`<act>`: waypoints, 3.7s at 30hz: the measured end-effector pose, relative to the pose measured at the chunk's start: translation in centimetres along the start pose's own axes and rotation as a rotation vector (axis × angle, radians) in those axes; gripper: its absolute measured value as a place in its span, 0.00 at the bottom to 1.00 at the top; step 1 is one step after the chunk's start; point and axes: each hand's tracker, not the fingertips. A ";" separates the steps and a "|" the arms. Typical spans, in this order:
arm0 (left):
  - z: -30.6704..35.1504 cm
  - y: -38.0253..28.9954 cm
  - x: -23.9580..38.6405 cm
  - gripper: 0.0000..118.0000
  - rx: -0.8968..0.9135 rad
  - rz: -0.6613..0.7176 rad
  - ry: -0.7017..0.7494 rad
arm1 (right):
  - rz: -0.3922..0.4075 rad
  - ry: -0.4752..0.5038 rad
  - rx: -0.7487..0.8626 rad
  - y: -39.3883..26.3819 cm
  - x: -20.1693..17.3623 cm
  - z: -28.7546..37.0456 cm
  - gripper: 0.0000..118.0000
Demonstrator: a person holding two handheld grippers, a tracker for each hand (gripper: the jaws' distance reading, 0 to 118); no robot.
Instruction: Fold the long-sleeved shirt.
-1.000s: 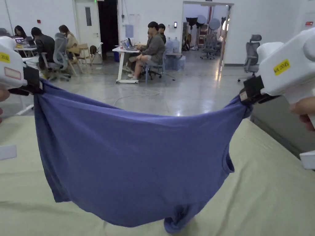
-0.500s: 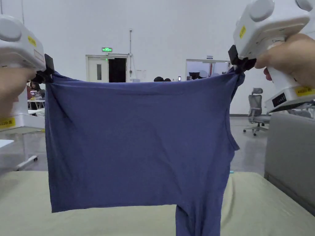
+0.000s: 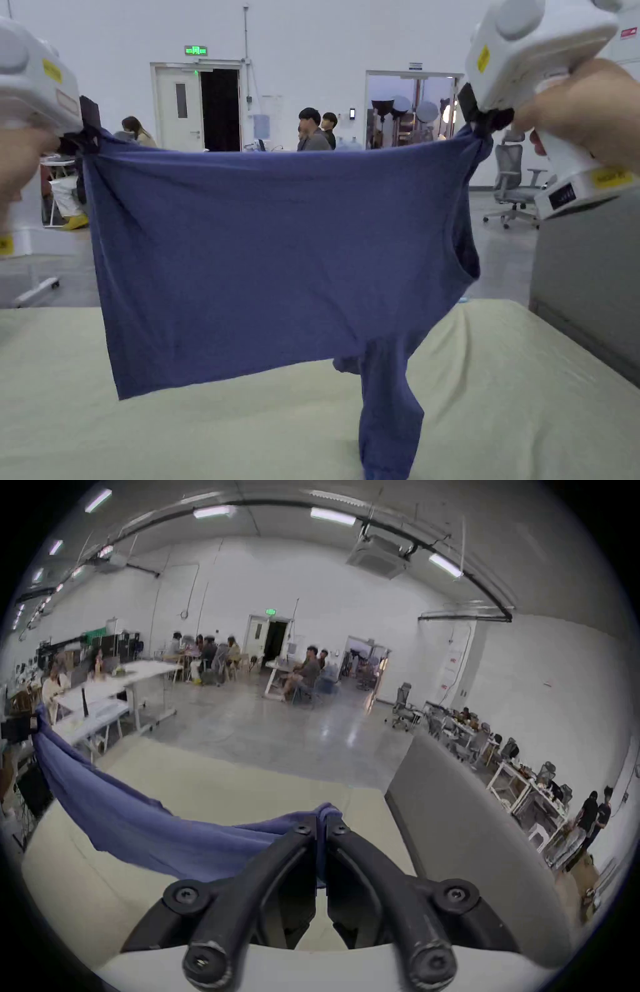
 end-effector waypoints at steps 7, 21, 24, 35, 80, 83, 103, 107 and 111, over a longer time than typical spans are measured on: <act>-8.2 -20.5 -1.2 0.00 -0.400 0.027 -0.011 | 0.066 0.115 -0.379 -22.3 -7.2 -12.7 0.00; 8.3 -40.5 -5.6 0.00 -0.692 -0.123 -0.112 | 0.038 0.327 -0.555 -47.6 -6.0 1.3 0.00; 13.7 -42.5 -6.0 0.00 -0.720 -0.156 -0.130 | 0.072 0.361 -0.567 -50.4 -6.3 6.9 0.00; 25.8 -50.0 -7.6 0.00 -0.826 -0.170 -0.152 | 0.170 0.353 -0.675 -60.3 -7.8 16.7 0.00; 24.2 -50.3 -1.0 0.00 -0.588 -0.044 -0.152 | -0.151 0.385 -0.670 -47.5 -17.0 -6.8 0.98; 23.4 -50.7 -1.1 0.00 -0.594 -0.035 -0.161 | -0.089 0.397 -0.585 -42.5 -20.0 -11.0 0.98; 22.1 -49.7 -1.8 0.00 -0.589 0.041 -0.163 | -0.010 0.391 -0.551 -37.2 -18.7 -12.0 0.00; 23.1 -48.5 -1.2 0.00 -0.555 0.050 -0.174 | 0.010 0.445 -0.412 -35.0 -14.1 -3.0 0.00; 24.1 -48.0 -0.9 0.00 -0.532 0.051 -0.175 | 0.024 0.482 -0.332 -36.6 -10.2 6.9 0.00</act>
